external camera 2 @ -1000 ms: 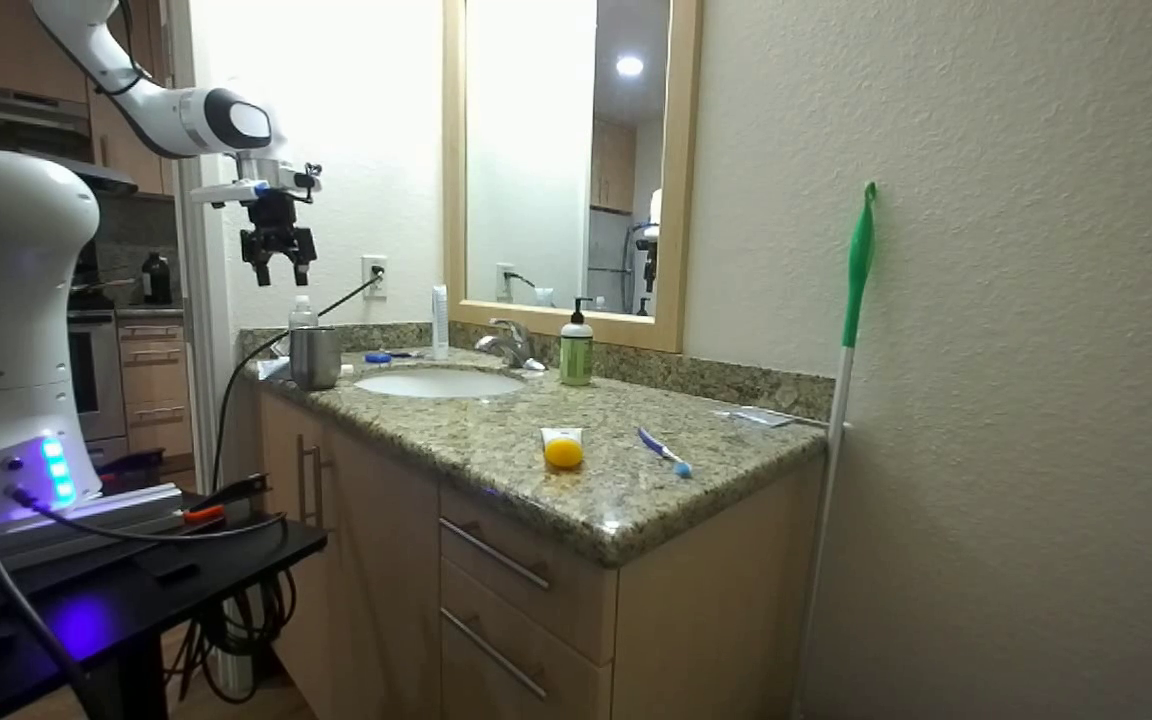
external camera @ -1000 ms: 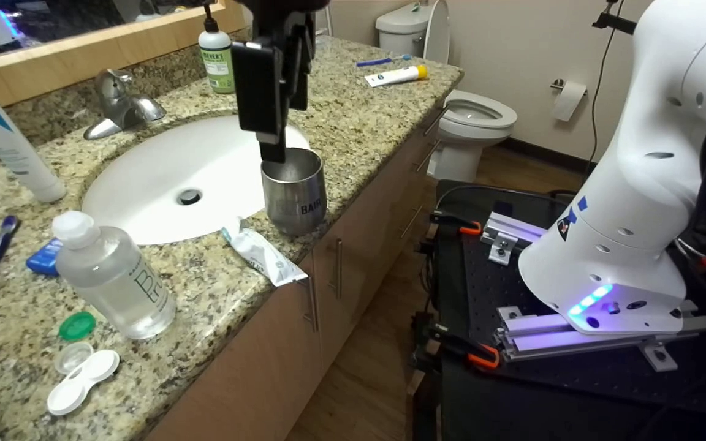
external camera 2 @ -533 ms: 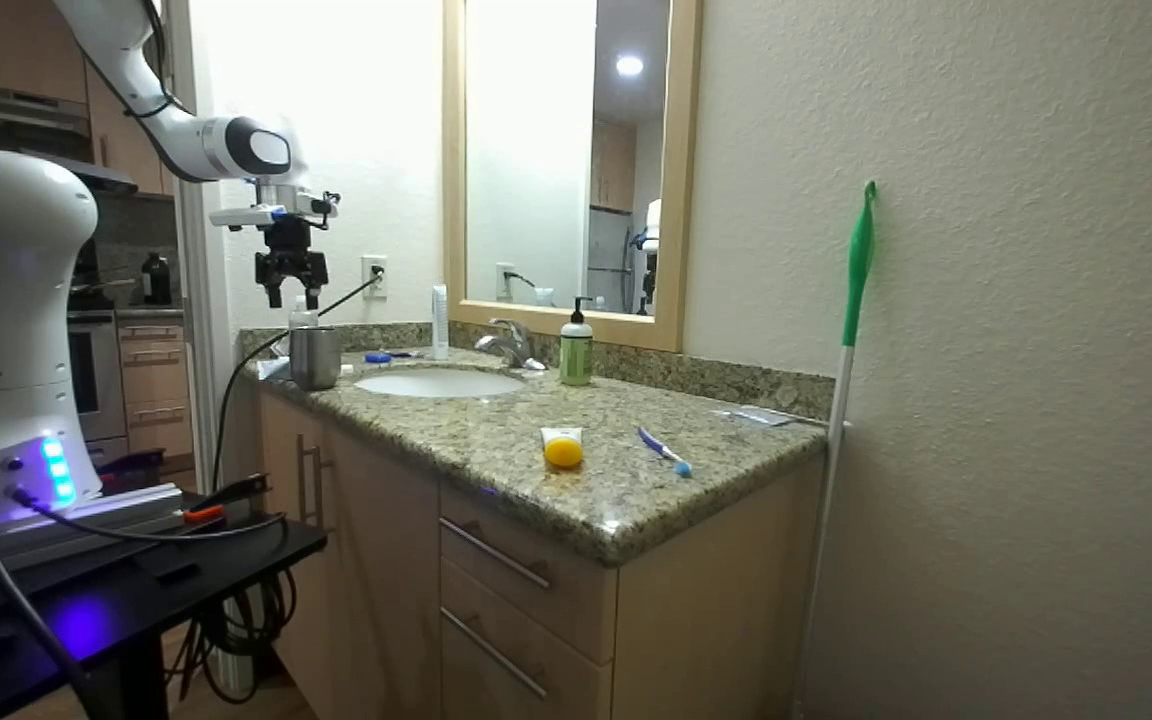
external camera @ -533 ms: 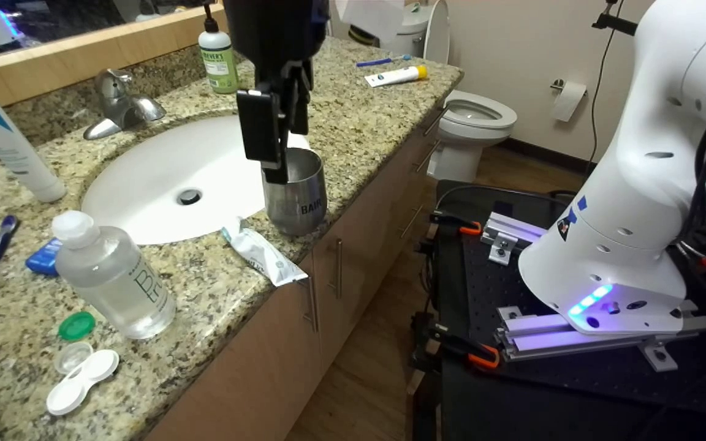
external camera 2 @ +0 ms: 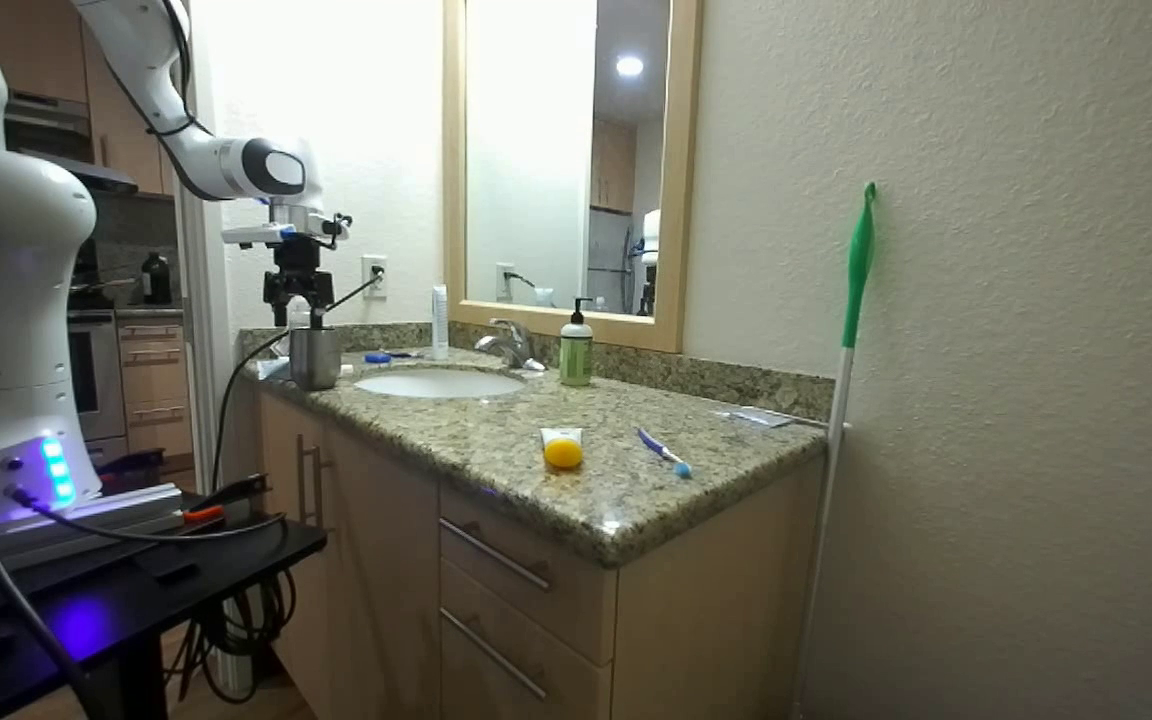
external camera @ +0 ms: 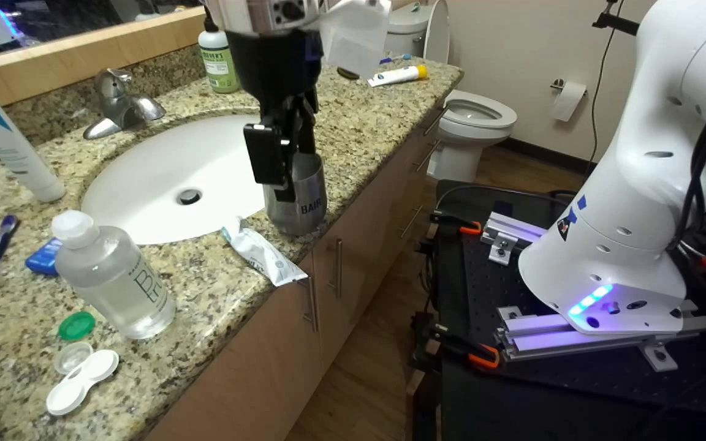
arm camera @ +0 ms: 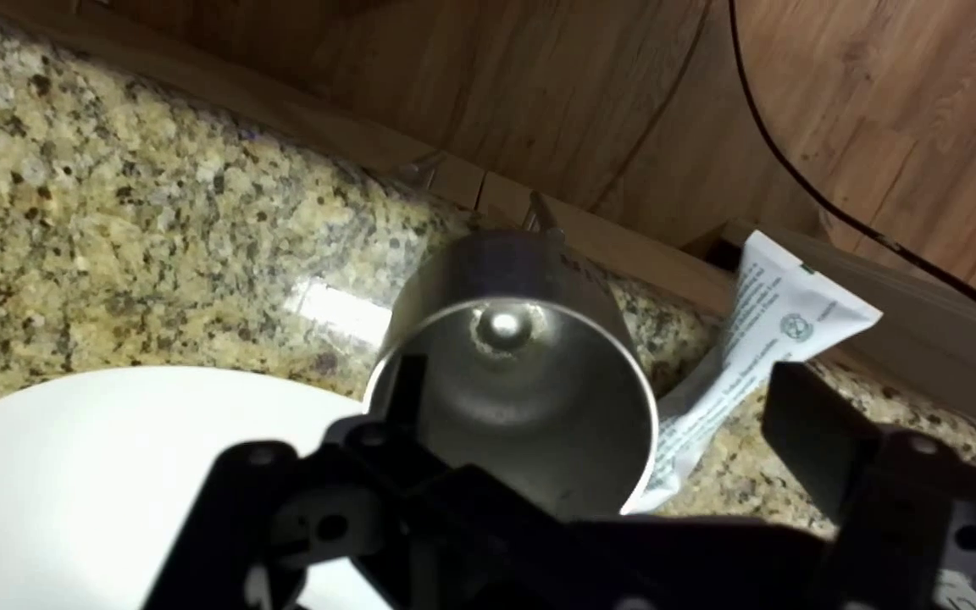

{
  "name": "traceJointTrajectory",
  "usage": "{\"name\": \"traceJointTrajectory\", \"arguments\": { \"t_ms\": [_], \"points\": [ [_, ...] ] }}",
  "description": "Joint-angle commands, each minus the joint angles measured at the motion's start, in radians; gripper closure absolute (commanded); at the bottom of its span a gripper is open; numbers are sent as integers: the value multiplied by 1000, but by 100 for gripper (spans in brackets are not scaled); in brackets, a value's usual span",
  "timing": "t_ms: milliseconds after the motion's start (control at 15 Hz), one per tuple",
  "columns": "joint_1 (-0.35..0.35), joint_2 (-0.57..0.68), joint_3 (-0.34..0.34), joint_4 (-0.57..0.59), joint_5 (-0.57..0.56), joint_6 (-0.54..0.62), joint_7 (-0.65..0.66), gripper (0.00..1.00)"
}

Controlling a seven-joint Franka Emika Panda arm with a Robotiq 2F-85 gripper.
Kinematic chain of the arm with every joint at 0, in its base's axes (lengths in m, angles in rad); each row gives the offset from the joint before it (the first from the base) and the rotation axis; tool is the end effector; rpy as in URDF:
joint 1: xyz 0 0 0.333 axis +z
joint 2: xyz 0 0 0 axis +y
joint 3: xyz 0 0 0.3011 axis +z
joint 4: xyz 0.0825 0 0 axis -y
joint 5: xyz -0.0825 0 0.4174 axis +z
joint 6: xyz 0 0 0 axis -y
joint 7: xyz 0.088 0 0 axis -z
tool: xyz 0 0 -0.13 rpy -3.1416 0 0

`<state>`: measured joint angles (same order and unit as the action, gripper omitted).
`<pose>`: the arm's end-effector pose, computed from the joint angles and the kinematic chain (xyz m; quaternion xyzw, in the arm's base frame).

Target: Move the silver cup to the right

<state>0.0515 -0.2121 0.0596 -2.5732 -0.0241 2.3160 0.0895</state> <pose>0.4491 0.0479 0.2722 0.9995 0.0184 -0.0212 0.0171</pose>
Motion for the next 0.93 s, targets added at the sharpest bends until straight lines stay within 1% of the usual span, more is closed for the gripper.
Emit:
{"name": "traceJointTrajectory", "arguments": {
  "t_ms": [0, 200, 267, 333, 400, 733, 867],
  "points": [
    [-1, 26, 2, 10, 0, -1, 0, 0],
    [-1, 64, 2, 32, 0, -1, 1, 0],
    [-1, 68, -3, 34, 8, 3, -15, 25],
    [-4, 67, -4, 33, 7, 3, -6, 28],
    [-6, 68, -4, 32, 4, 5, 1, 34],
    [-17, 73, -1, 33, -35, 9, 56, 69],
    [-26, 70, 1, 36, -65, -7, 119, 83]
  ]
}}
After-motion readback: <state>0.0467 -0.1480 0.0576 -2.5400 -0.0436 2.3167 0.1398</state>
